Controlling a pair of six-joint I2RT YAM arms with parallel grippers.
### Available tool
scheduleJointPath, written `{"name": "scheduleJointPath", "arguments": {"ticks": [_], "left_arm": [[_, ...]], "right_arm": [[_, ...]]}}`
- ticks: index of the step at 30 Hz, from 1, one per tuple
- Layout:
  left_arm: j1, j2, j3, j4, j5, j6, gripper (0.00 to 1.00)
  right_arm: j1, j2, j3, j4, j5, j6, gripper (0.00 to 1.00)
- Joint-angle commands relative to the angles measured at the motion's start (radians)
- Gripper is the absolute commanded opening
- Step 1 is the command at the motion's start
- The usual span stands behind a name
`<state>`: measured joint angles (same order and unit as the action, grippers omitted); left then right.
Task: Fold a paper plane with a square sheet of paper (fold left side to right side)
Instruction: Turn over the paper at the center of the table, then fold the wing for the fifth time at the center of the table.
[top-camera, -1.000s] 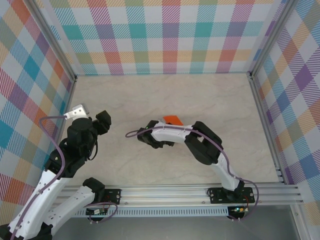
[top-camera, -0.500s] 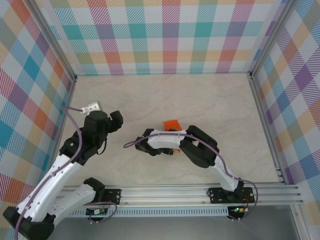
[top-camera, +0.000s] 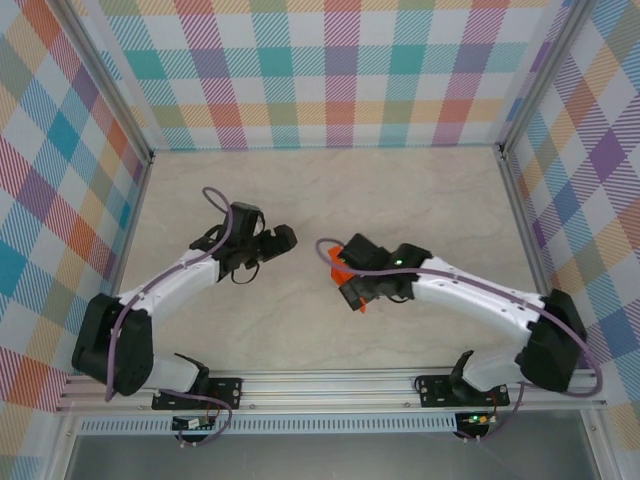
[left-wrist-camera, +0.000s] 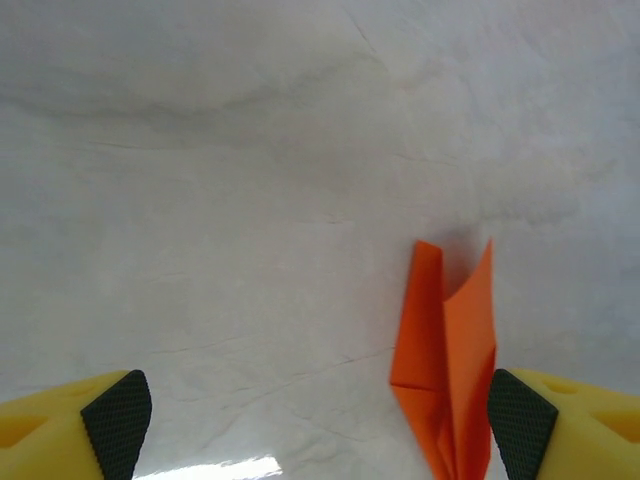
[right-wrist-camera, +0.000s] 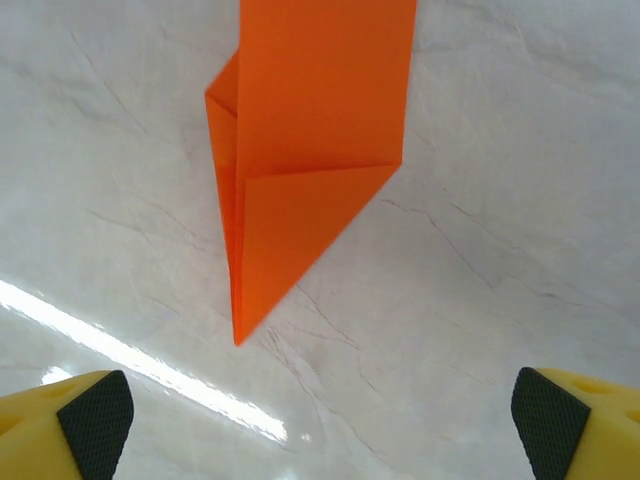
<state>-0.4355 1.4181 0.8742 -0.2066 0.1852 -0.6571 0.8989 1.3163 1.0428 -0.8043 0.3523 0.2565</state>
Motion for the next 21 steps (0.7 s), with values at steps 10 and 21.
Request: {"name": "scheduleJointPath", "arguments": {"ticks": [10, 21], "left_arm": [[-0.12, 0.381, 0.154, 0.347, 0.292, -0.105, 0.78], [-0.165, 0.55, 0.246, 0.391, 0.289, -0.129, 0.47]], "right_arm": [[-0.501, -0.448, -0.47, 0.683, -0.827, 0.288, 1.0], [-0.674, -0.486, -0.655, 0.876, -0.906, 0.398, 1.0]]}}
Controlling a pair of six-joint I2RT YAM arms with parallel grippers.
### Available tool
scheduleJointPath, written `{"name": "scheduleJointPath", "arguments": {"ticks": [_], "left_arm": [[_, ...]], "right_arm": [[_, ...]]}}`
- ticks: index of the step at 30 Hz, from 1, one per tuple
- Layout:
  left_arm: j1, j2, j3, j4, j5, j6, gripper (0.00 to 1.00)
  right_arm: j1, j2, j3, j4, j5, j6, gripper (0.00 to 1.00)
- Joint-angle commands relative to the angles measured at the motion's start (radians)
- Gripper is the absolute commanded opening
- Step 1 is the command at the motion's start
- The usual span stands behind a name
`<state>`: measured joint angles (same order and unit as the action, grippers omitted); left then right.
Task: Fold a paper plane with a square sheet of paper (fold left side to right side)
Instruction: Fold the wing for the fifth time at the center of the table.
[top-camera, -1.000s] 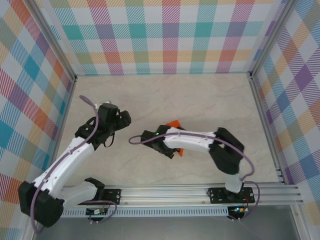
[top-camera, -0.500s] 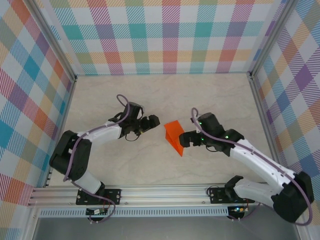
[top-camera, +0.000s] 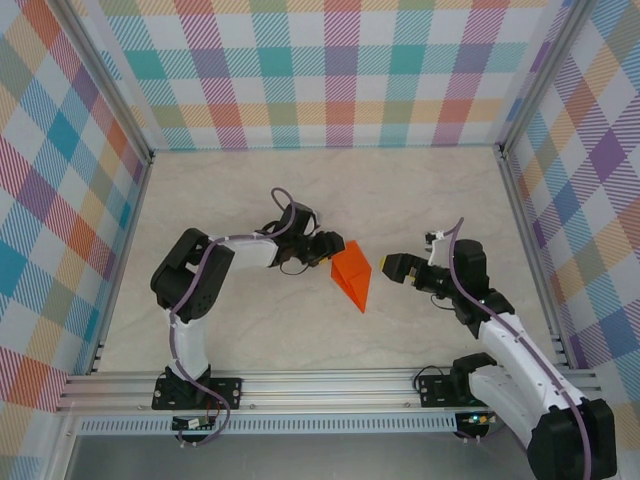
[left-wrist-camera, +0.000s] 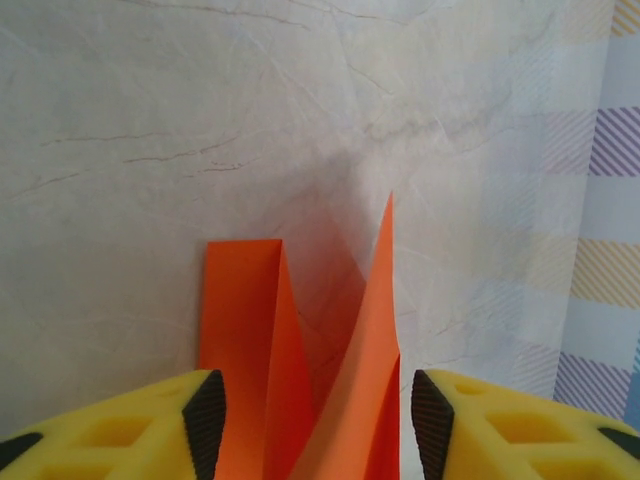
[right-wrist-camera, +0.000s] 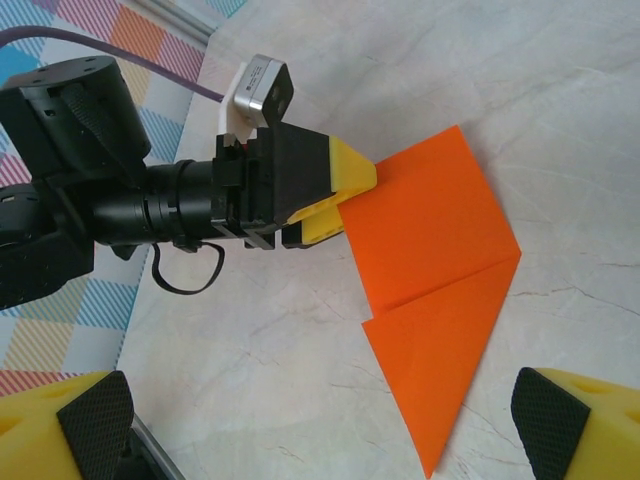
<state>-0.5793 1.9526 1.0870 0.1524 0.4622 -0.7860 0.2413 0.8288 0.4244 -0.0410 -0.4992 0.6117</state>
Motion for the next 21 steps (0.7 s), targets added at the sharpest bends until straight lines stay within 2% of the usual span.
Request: {"name": "scheduleJointPath", "arguments": {"ticks": [1, 5, 8, 11, 13, 16, 21], "left_arm": [[-0.024, 0.016, 0.033, 0.032, 0.011, 0.007, 0.41], [-0.024, -0.015, 0.001, 0.041, -0.003, 0.025, 0.17], [-0.023, -0.062, -0.043, 0.057, -0.002, 0.054, 0.08], [-0.022, -0.118, -0.099, 0.083, 0.004, 0.095, 0.01], [-0.018, -0.154, -0.139, 0.112, 0.019, 0.117, 0.0], [-0.007, -0.207, -0.202, 0.166, 0.053, 0.149, 0.0], [0.011, -0.282, -0.281, 0.252, 0.12, 0.202, 0.0]], "right_arm": [[-0.02, 0.008, -0.046, 0.132, -0.057, 0.039, 1.0], [-0.021, 0.047, -0.036, 0.132, -0.073, -0.022, 1.0], [-0.022, 0.115, 0.016, 0.07, -0.097, -0.112, 1.0], [-0.023, 0.229, 0.053, 0.105, -0.174, -0.163, 1.0], [-0.022, 0.325, 0.107, 0.103, -0.231, -0.202, 1.0], [-0.022, 0.47, 0.206, 0.052, -0.293, -0.285, 0.93], [-0.019, 0.649, 0.291, 0.094, -0.379, -0.323, 0.88]]}}
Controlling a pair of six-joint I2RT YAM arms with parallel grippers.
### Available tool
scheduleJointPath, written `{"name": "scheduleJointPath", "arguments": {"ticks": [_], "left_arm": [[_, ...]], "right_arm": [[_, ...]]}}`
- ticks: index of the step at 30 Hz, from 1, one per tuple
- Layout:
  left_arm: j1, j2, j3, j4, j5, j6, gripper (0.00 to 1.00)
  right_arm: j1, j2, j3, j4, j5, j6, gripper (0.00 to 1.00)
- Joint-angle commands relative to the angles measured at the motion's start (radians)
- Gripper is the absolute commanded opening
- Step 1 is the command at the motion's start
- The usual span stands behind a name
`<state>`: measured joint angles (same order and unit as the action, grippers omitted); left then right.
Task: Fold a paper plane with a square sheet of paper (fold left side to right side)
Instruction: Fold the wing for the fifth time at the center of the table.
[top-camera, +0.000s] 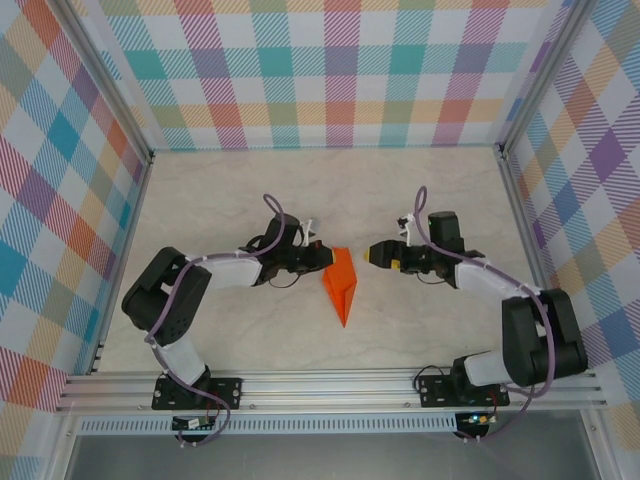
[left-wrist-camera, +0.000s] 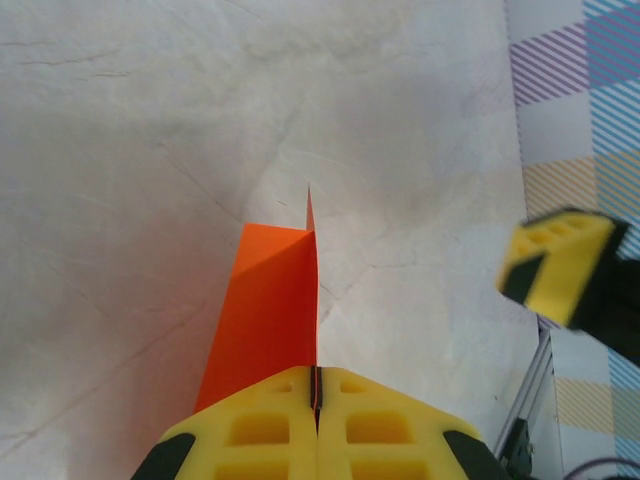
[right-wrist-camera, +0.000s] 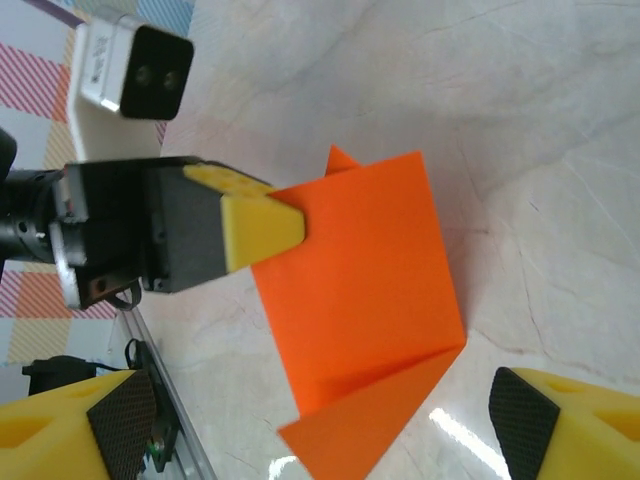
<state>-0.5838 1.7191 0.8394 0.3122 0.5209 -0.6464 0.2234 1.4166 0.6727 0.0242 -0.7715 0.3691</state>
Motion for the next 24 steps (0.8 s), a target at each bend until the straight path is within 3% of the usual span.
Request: {"name": "scheduleJointPath", "arguments": {"ticks": [1, 14, 24], "left_arm": [[0.019, -0.06, -0.044, 0.105, 0.079, 0.07, 0.0], [0.035, -0.097, -0.074, 0.15, 0.186, 0.111, 0.0], [0.044, -0.058, -0.054, 0.154, 0.208, 0.107, 0.0]], "right_arm": [[0.002, 0.093, 0.056, 0.046, -0.119, -0.081, 0.87], [0.059, 0.337, 0.137, 0.216, -0.284, -0.088, 0.73], [0.062, 0.324, 0.088, 0.231, -0.277, -0.093, 0.53]]}}
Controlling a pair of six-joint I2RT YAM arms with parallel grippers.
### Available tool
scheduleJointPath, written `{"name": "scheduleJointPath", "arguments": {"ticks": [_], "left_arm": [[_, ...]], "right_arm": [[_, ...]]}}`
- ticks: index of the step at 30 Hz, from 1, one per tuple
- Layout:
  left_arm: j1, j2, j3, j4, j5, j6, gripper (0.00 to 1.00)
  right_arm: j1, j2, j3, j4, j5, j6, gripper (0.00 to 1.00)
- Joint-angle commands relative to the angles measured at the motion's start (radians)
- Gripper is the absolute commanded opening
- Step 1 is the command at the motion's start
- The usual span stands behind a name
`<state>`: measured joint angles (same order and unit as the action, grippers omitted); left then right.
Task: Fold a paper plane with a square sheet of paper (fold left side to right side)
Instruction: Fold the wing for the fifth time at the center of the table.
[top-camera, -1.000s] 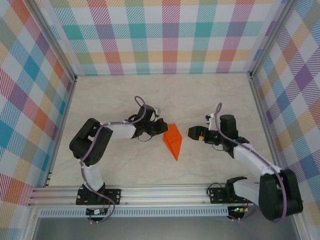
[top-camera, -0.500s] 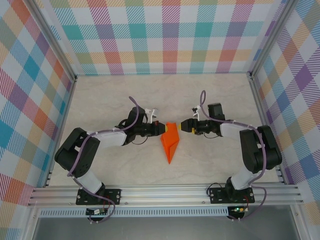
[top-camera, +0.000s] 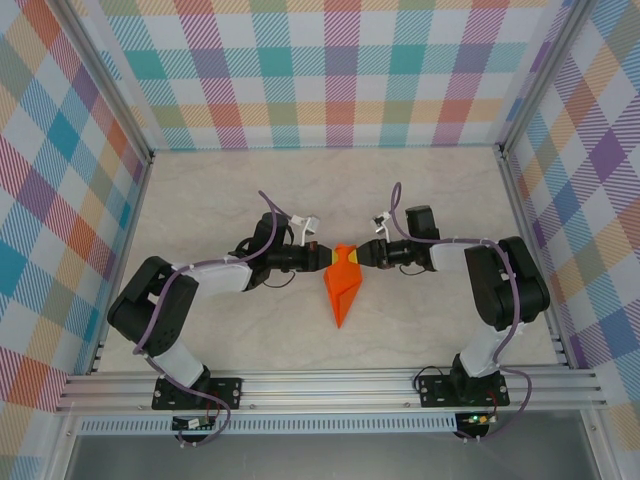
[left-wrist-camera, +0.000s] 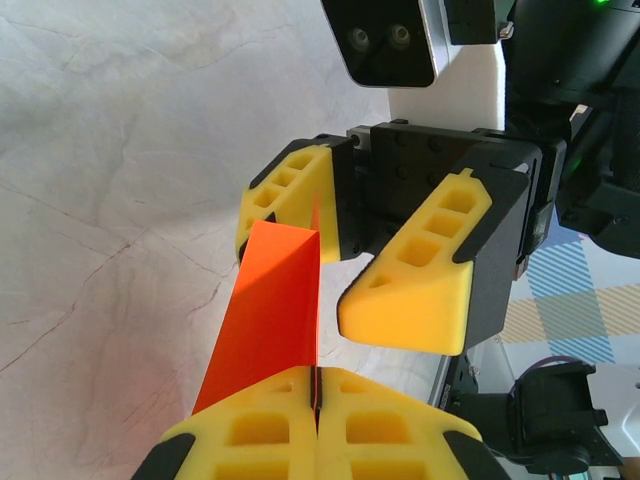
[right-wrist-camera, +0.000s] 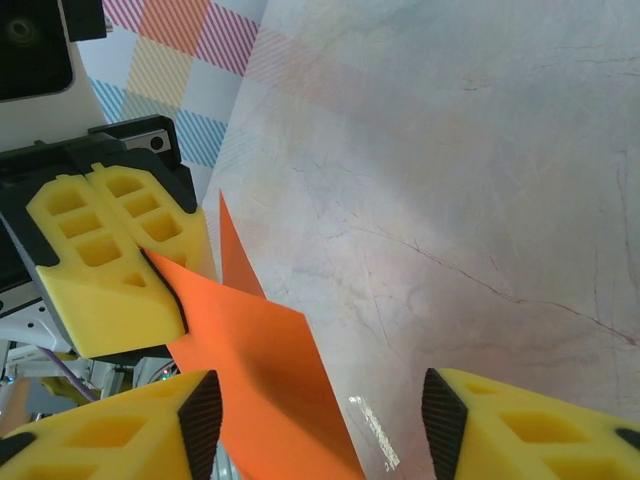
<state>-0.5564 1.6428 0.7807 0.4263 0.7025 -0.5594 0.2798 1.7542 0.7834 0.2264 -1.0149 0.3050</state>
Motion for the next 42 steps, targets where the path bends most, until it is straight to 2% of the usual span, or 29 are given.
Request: {"name": "scheduleJointPath", "arguments": {"ticks": [1, 18, 22, 26, 29, 32, 36, 42], "left_arm": [[0.018, 0.023, 0.007, 0.042, 0.027, 0.019, 0.0], [0.037, 0.09, 0.047, 0.021, 0.053, 0.033, 0.01], [0.048, 0.083, 0.082, -0.068, 0.043, 0.081, 0.31], [0.07, 0.012, 0.123, -0.243, -0.039, 0.164, 0.5], [0.072, -0.077, 0.149, -0.415, -0.166, 0.245, 0.59], [0.067, -0.178, 0.144, -0.519, -0.262, 0.288, 0.61], [-0.005, -0.295, 0.124, -0.644, -0.364, 0.336, 0.6], [-0.268, -0.371, 0.074, -0.765, -0.565, 0.323, 0.6]], "right_arm": [[0.006, -0.018, -0.025, 0.019, -0.025, -0.036, 0.51], [0.006, -0.064, -0.026, -0.101, 0.024, -0.092, 0.11], [0.007, -0.074, -0.013, -0.148, 0.064, -0.069, 0.01], [0.011, -0.104, 0.003, -0.226, 0.132, -0.027, 0.0], [0.028, -0.124, 0.014, -0.285, 0.187, 0.016, 0.0], [0.058, -0.131, 0.037, -0.34, 0.248, 0.065, 0.0], [0.09, -0.128, 0.063, -0.376, 0.311, 0.148, 0.0], [0.107, -0.098, 0.125, -0.466, 0.394, 0.25, 0.0]]}}
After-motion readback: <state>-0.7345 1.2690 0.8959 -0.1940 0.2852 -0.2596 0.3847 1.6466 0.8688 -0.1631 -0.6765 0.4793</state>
